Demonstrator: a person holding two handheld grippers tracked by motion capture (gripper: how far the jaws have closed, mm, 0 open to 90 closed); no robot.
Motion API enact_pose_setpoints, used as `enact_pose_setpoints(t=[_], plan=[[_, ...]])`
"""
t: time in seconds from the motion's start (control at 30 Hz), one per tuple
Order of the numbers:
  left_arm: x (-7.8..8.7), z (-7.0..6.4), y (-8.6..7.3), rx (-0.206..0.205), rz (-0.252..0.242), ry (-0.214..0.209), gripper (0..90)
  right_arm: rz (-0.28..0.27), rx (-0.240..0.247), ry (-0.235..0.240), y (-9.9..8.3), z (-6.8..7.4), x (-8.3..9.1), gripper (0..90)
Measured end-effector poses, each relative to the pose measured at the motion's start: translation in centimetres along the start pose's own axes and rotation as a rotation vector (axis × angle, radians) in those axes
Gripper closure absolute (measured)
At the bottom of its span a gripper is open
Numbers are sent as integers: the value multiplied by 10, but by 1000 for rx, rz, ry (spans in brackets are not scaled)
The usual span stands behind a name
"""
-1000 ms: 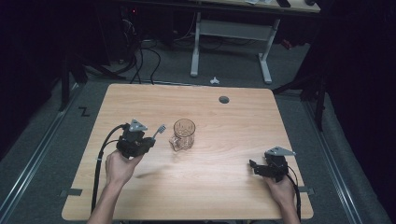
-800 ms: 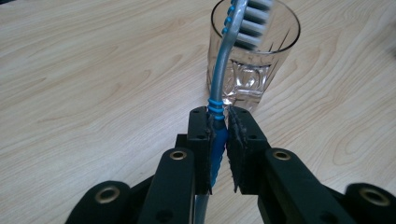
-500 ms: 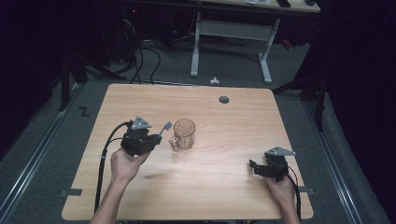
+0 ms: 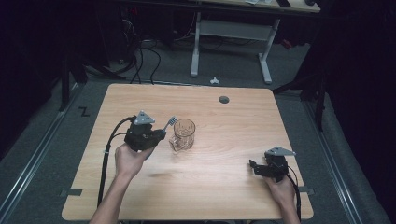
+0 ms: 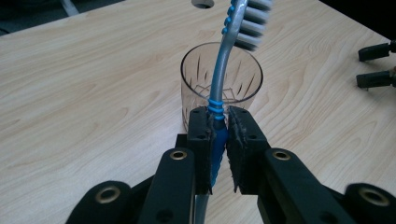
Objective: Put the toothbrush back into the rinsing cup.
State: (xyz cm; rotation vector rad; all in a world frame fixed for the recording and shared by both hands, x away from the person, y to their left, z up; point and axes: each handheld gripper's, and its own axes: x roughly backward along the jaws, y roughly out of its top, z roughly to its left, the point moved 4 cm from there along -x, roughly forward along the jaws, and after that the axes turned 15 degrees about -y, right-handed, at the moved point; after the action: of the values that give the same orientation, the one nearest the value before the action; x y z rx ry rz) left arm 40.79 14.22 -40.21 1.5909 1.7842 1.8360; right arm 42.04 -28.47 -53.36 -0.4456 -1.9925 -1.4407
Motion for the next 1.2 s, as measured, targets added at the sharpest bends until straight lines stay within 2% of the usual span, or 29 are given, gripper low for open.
enact_pose_setpoints(t=[0.4, 0.67, 0.93, 1.2], plan=[[-10, -5, 13, -30, -7, -22, 799, 0, 0, 0, 0, 0, 0, 228], [-13, -7, 22, -28, -53, -46, 798, 0, 0, 0, 0, 0, 0, 228], [-20, -13, 32, -59, -64, -49, 798, 0, 0, 0, 0, 0, 0, 228], [-22, -10, 40, -44, -90, -68, 798, 0, 0, -1, 0, 0, 0, 228]])
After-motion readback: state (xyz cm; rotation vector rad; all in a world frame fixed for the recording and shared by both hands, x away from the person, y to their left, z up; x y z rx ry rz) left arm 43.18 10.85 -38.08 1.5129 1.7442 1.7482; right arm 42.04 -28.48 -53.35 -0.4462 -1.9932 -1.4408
